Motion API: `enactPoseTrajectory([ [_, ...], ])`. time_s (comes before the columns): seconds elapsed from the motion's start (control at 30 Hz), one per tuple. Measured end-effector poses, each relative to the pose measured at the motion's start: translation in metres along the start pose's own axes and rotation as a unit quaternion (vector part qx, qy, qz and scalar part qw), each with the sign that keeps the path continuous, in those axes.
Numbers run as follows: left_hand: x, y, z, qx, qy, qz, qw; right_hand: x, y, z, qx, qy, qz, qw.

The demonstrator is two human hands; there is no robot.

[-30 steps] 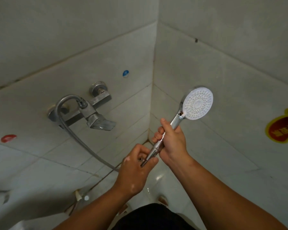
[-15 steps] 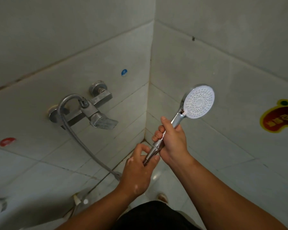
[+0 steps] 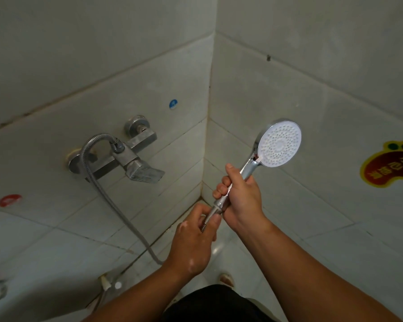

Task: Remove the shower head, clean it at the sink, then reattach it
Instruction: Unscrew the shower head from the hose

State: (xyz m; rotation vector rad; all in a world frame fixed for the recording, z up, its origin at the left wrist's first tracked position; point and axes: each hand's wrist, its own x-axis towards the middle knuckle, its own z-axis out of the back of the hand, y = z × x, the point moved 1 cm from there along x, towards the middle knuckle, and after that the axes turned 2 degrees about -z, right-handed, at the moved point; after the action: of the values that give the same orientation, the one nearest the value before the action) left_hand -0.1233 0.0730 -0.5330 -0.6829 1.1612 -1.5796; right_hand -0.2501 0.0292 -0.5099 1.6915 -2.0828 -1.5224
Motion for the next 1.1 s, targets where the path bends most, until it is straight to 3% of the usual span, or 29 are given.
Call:
enactPoseTrajectory([
  [0.13,0.005,0.003,-0.001,0.082,0.025,-0.003,0.996,0.0,0.003,0.001,-0.031,0.008,0.018,0.999],
  [0.27,0.006,0.005,-0.001,-0.047,0.051,0.062,0.996,0.001,0.0,0.003,-0.032,0.002,0.011,0.999],
  [0.6,0.002,-0.001,-0.003,0.027,0.012,0.024,0.999,0.001,0.003,0.001,-0.028,0.018,0.001,0.999],
  [0.73,0.003,-0.003,-0.002,-0.023,0.033,0.056,0.998,0.001,0.004,0.0,-0.026,0.013,-0.003,1.0],
  [1.1,0.003,-0.01,-0.005,0.004,0.026,0.029,0.999,0.001,0.012,0.002,-0.017,0.019,-0.005,1.0],
])
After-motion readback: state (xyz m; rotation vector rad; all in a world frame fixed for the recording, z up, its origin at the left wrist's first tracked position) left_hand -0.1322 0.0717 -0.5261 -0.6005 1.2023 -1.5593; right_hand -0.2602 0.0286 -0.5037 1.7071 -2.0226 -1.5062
